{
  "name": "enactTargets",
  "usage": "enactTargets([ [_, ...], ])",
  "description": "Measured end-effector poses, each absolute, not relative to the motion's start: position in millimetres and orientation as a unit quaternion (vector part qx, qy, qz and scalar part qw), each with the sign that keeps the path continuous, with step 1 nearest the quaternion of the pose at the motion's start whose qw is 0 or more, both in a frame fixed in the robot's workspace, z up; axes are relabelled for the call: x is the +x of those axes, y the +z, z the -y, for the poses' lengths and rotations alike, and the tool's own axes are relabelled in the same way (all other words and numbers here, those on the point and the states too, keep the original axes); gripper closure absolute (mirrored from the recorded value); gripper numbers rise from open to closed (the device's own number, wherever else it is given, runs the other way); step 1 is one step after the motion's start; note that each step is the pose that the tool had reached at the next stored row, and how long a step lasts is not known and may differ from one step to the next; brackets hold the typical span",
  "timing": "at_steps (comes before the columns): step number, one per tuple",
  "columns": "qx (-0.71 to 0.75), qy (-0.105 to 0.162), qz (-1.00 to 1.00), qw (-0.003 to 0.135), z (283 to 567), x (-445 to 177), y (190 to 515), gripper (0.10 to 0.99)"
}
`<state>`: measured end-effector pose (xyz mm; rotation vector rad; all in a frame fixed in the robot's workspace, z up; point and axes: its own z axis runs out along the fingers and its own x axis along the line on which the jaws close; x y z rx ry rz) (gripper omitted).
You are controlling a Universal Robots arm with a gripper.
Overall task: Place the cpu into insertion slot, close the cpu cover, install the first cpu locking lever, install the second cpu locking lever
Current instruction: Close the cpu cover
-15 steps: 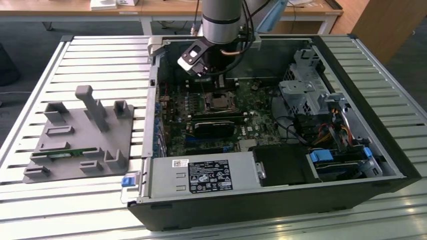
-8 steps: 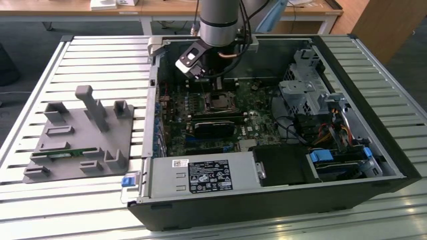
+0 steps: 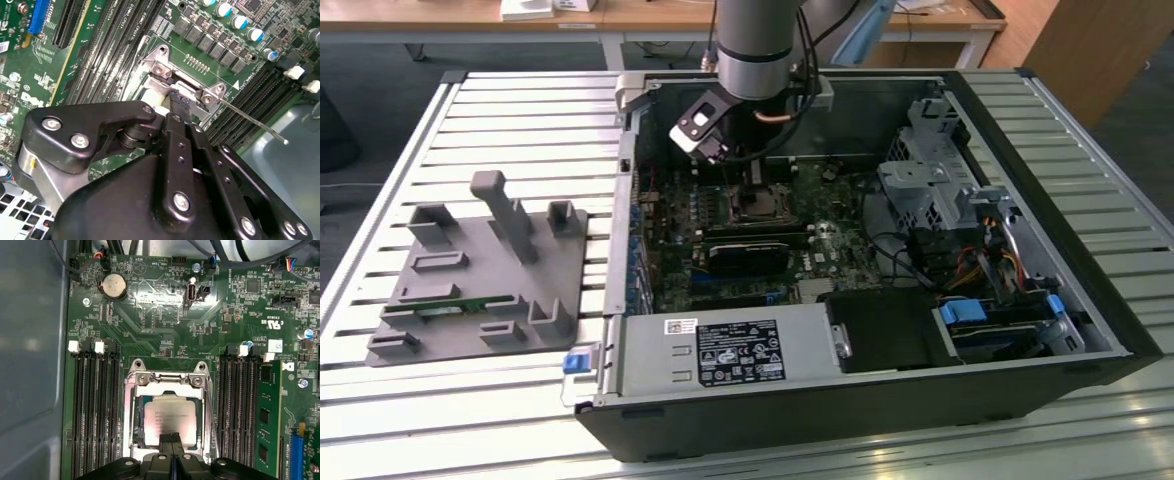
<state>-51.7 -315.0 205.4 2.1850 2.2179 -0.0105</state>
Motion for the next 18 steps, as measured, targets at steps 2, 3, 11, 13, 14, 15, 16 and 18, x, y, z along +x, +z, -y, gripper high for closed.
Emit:
enactTargets([
  [2, 0.702, -0.003, -0.712, 0.014, 315.0, -51.7, 203.6, 0.980],
  [3, 0.702, -0.003, -0.712, 0.014, 315.0, -51.7, 203.0, 0.980],
  [11, 0.702, -0.004, -0.712, 0.014, 315.0, -49.2, 199.8, 0.980],
  [13, 0.702, -0.003, -0.712, 0.014, 314.5, -47.2, 199.4, 0.980],
  [14, 0.702, -0.003, -0.712, 0.014, 314.3, -46.7, 199.5, 0.980],
  [15, 0.702, -0.003, -0.712, 0.014, 314.1, -46.5, 199.8, 0.980],
  [16, 0.702, -0.003, -0.712, 0.014, 313.9, -46.4, 200.7, 0.980],
  [18, 0.702, -0.003, -0.712, 0.014, 313.9, -46.4, 205.0, 0.980],
])
